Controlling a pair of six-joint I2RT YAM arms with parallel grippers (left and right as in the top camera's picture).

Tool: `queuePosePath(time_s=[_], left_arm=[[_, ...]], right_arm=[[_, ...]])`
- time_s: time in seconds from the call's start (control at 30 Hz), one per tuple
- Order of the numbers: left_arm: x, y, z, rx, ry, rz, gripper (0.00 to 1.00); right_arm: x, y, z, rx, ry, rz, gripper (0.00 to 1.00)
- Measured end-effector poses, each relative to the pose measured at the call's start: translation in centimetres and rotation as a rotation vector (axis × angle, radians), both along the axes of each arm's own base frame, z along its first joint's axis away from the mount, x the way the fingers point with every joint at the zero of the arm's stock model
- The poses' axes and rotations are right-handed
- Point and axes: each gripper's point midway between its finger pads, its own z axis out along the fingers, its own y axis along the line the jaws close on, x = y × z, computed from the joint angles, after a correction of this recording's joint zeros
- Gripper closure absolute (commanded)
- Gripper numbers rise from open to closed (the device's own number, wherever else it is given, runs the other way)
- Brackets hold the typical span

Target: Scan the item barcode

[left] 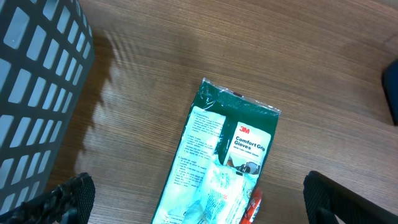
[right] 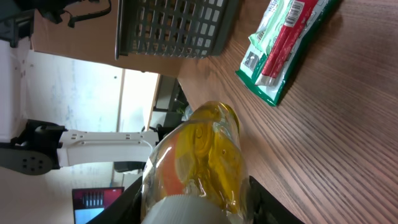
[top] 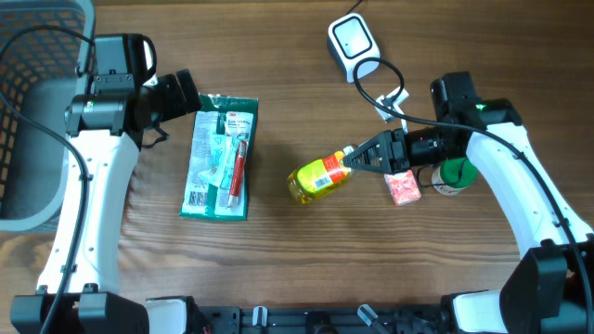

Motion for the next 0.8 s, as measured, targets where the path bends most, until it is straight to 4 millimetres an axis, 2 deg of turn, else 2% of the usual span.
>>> queuePosePath(time_s=[0.8], left_arm=[[0.00,0.00,0.00,0.000,0.000,0.000,0.00]], right_arm=[[0.05,-0.19,-0.56,-0.034,-0.003,-0.002,0.62]])
